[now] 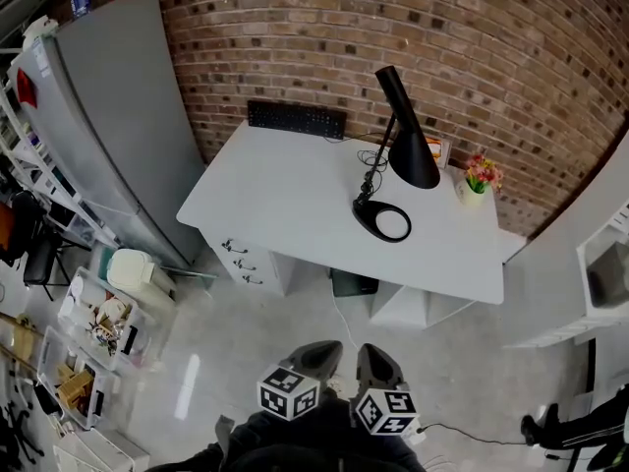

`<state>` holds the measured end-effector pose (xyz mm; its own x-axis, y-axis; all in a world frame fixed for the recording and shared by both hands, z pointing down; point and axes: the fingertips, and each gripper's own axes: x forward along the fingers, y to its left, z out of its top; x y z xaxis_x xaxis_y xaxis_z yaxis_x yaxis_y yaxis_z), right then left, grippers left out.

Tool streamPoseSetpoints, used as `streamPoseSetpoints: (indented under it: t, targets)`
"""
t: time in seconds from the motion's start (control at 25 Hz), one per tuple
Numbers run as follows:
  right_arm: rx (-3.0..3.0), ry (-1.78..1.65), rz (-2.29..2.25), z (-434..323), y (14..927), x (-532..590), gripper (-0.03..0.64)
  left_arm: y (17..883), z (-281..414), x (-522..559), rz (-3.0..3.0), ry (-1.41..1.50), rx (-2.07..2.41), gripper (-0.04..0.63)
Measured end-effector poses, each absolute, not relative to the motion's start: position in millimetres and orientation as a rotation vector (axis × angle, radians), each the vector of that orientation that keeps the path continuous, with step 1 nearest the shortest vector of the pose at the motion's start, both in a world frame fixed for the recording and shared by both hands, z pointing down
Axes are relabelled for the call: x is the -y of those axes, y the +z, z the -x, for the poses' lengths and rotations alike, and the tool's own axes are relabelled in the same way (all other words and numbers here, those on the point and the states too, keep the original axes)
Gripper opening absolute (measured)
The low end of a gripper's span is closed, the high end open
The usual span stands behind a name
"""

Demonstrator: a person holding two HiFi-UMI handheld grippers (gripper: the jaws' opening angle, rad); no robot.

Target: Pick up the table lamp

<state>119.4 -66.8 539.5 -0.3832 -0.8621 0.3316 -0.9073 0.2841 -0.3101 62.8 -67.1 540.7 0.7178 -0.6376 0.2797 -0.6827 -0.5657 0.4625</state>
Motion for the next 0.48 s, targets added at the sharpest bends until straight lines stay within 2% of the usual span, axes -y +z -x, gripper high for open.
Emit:
streamPoseSetpoints:
  t: [0.48]
  targets:
    - [2.455, 0.733, -1.620, -162.6, 550.7, 115.9, 0.012, 552.7, -103.1, 111.6, -2.330, 0.110, 1.059, 0.003]
